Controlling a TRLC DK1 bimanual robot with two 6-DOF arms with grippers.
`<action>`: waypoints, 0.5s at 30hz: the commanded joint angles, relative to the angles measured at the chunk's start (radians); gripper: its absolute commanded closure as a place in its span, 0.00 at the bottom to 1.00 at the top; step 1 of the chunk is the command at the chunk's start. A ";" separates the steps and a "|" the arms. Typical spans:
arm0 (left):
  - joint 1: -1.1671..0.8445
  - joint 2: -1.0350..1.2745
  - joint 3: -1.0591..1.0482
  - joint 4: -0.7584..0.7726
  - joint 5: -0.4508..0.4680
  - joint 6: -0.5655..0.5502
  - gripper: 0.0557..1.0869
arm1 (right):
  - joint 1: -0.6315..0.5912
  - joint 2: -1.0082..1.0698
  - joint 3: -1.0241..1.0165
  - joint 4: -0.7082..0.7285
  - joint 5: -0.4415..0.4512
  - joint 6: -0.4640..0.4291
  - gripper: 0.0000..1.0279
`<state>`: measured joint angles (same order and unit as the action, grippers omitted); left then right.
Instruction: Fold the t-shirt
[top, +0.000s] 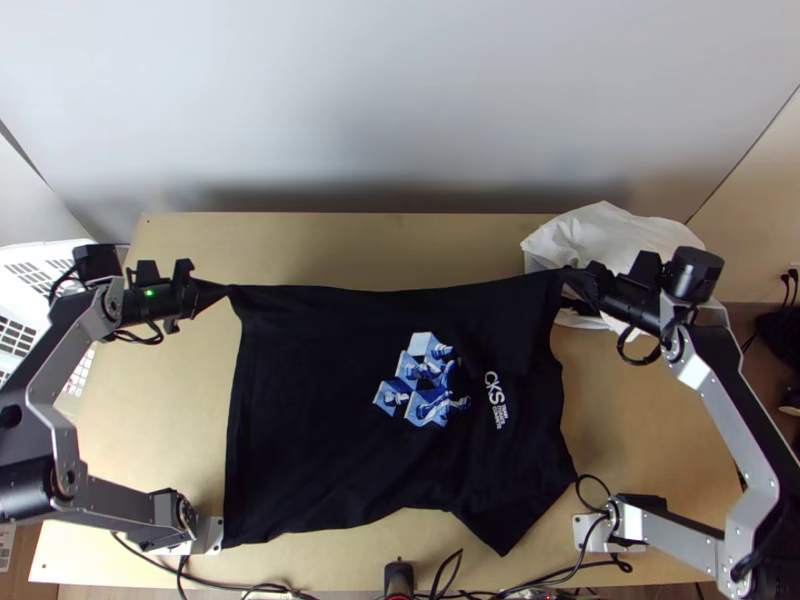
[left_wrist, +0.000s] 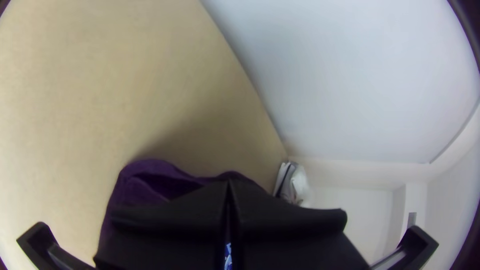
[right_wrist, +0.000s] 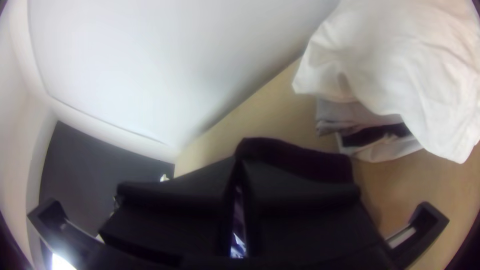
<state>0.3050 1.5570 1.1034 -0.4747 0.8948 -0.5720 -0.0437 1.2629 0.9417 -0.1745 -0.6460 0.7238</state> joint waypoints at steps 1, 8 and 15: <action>-0.003 0.107 0.015 0.061 -0.082 0.006 0.97 | 0.031 0.101 0.042 0.078 0.048 -0.026 0.98; -0.032 0.164 0.084 0.110 -0.099 -0.022 0.97 | 0.130 0.210 0.132 0.156 0.126 -0.034 0.97; -0.058 0.232 0.154 0.216 -0.134 -0.108 0.97 | 0.215 0.332 0.207 0.244 0.178 -0.041 0.97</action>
<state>0.2695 1.7153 1.1896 -0.3267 0.8009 -0.6262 0.0967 1.4834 1.0767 0.0021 -0.5159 0.6922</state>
